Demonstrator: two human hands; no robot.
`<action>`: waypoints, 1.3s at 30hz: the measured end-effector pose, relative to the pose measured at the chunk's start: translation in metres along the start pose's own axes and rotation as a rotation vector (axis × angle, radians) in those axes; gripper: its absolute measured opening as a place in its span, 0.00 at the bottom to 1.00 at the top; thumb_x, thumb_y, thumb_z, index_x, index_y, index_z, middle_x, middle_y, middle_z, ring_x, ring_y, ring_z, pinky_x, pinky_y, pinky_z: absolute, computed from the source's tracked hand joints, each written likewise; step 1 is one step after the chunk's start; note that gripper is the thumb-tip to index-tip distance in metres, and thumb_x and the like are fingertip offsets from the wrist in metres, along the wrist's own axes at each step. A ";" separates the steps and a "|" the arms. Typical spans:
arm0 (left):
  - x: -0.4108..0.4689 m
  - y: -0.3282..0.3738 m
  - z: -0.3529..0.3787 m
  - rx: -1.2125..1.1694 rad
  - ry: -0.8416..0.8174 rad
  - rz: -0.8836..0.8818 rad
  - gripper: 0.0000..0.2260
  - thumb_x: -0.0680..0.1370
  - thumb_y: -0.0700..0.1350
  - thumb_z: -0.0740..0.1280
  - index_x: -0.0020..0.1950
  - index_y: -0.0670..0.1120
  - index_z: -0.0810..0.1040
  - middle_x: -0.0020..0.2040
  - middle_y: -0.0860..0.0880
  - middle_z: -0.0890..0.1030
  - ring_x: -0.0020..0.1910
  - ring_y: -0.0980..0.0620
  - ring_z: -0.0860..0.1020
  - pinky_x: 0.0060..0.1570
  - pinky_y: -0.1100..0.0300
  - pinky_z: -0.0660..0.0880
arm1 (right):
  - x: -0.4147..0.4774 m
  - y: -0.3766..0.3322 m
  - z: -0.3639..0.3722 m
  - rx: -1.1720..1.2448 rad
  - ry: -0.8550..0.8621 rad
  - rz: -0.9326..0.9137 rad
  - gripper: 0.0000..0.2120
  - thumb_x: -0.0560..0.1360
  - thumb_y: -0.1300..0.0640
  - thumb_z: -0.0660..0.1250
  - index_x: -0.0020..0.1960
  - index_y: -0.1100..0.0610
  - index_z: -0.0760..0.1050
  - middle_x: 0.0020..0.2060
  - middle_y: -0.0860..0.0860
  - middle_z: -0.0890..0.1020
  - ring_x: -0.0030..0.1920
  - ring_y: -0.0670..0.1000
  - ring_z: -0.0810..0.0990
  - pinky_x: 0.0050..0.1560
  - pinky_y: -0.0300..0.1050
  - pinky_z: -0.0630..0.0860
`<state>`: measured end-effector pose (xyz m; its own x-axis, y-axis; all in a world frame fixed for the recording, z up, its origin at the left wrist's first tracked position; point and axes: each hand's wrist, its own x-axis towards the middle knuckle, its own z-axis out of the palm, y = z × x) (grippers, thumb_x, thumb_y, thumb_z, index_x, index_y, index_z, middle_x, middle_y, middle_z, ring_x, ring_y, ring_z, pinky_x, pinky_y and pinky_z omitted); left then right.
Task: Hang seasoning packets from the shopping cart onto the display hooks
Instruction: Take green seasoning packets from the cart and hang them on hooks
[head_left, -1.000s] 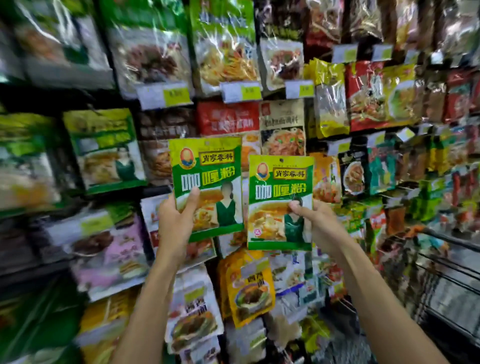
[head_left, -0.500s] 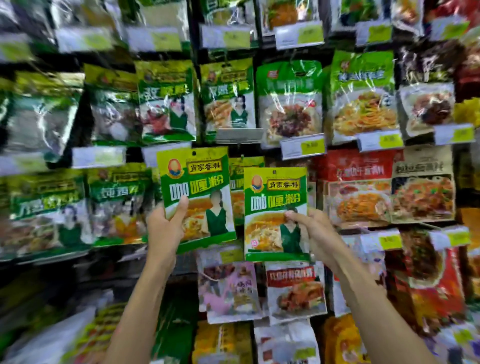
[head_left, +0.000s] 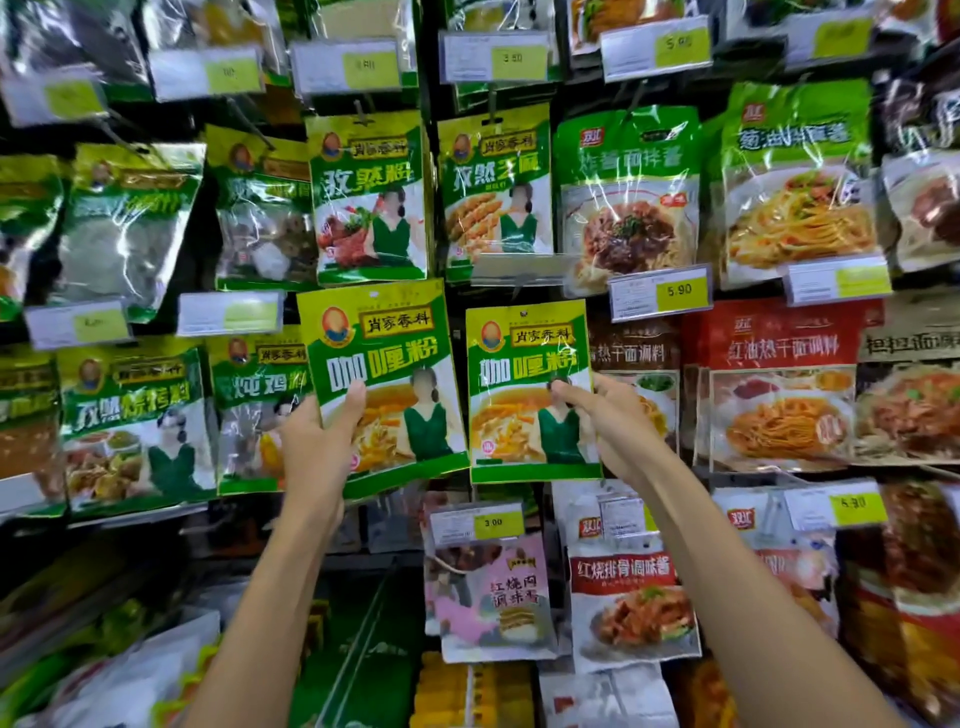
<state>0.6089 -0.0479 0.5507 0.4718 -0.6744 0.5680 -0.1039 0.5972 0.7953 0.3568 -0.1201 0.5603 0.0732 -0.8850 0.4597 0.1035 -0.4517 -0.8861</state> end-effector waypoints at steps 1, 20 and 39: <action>-0.001 0.001 0.002 -0.008 0.004 0.003 0.45 0.66 0.64 0.68 0.72 0.36 0.62 0.72 0.36 0.66 0.69 0.38 0.68 0.63 0.41 0.70 | 0.002 0.000 0.000 0.000 0.000 0.002 0.04 0.77 0.57 0.68 0.44 0.55 0.80 0.43 0.49 0.85 0.43 0.43 0.82 0.44 0.38 0.74; -0.016 0.001 0.023 -0.009 -0.127 0.027 0.33 0.68 0.60 0.67 0.66 0.40 0.73 0.61 0.42 0.79 0.62 0.44 0.76 0.63 0.41 0.71 | 0.029 0.000 0.020 -0.295 0.066 0.124 0.24 0.81 0.55 0.60 0.71 0.66 0.61 0.68 0.61 0.70 0.68 0.59 0.69 0.65 0.50 0.67; -0.019 -0.005 0.064 0.289 -0.111 0.298 0.11 0.79 0.51 0.62 0.49 0.44 0.76 0.41 0.54 0.75 0.37 0.61 0.77 0.36 0.67 0.73 | -0.026 -0.005 0.025 -0.083 0.071 -0.153 0.24 0.79 0.49 0.63 0.43 0.73 0.72 0.39 0.62 0.71 0.42 0.57 0.72 0.54 0.51 0.69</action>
<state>0.5444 -0.0655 0.5495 0.2886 -0.5425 0.7889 -0.4702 0.6374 0.6104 0.3791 -0.0924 0.5541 -0.0078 -0.8099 0.5866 0.0252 -0.5866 -0.8095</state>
